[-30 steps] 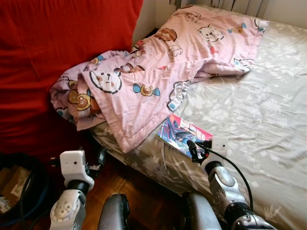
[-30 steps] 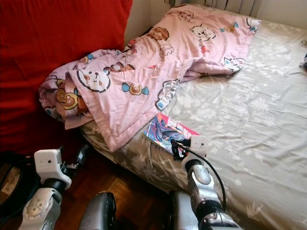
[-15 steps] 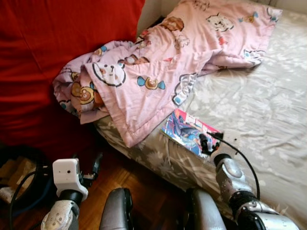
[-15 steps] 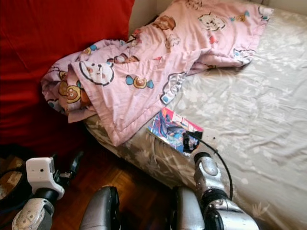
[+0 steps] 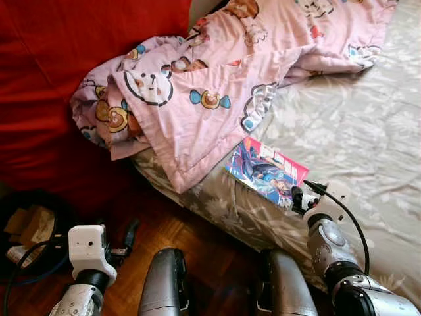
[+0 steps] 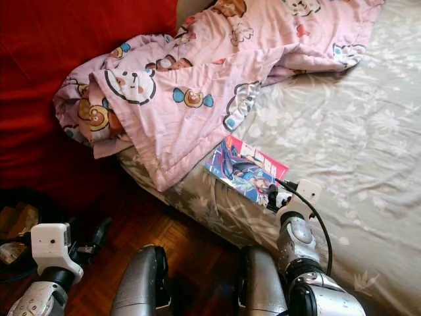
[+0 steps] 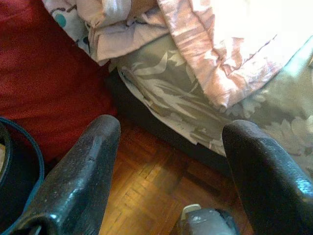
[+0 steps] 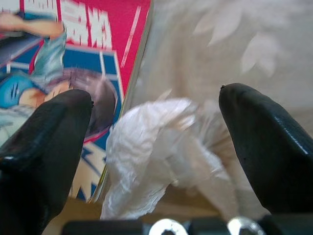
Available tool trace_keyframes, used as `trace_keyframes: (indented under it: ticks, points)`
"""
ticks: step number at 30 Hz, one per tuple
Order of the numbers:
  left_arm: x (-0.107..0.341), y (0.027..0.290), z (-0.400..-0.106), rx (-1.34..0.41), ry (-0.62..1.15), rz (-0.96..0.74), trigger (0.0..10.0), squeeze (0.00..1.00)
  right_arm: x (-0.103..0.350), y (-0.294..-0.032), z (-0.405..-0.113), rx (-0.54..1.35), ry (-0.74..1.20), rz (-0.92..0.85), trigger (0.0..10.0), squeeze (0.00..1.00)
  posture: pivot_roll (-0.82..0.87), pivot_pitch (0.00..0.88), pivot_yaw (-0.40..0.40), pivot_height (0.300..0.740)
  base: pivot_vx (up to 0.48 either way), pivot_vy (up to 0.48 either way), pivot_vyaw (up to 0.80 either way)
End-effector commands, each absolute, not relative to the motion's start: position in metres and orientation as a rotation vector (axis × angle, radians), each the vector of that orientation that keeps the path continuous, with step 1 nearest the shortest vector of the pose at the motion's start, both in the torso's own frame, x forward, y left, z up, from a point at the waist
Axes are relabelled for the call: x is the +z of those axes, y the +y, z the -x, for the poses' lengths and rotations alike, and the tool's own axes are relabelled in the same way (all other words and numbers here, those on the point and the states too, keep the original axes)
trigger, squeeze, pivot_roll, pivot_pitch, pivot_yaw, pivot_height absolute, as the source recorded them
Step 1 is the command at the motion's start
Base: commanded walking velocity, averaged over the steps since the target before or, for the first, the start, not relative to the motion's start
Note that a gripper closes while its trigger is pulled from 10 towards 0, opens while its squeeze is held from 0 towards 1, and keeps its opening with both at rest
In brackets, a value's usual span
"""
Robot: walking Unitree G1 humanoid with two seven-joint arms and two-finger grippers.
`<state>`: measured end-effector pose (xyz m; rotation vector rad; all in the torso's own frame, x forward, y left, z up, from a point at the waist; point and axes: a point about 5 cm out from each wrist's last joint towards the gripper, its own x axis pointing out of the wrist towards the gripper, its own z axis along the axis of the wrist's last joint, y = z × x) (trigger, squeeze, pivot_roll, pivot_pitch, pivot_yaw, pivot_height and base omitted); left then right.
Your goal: Clean up the room
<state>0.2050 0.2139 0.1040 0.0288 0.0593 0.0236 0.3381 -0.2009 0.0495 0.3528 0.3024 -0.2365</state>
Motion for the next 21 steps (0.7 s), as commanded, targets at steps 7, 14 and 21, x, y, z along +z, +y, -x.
trace_keyframes:
  ticks: [7, 14, 21]
  points:
    - [0.1045, 0.2231, -0.2008, 0.030, 0.087, -0.054, 10.0, 0.00, 0.0342, -0.1950, -0.3289, -0.243, 0.373, -0.392, 4.6, 0.00, 0.16, 0.356, 0.074, 0.597, 0.000, 0.000, 0.00]
    - [0.1019, 0.2221, -0.2011, 0.021, 0.097, -0.064, 10.0, 0.00, 0.0312, -0.1941, -0.3264, -0.251, 0.377, -0.400, 0.0, 0.00, 0.16, 0.349, 0.076, 0.597, 0.000, 0.000, 0.00]
    - [0.1007, 0.2232, -0.2019, 0.023, 0.101, -0.068, 10.0, 0.00, 0.0282, -0.1960, -0.3238, -0.262, 0.391, -0.392, 0.0, 0.00, 0.16, 0.346, 0.076, 0.597, 0.000, 0.000, 0.00]
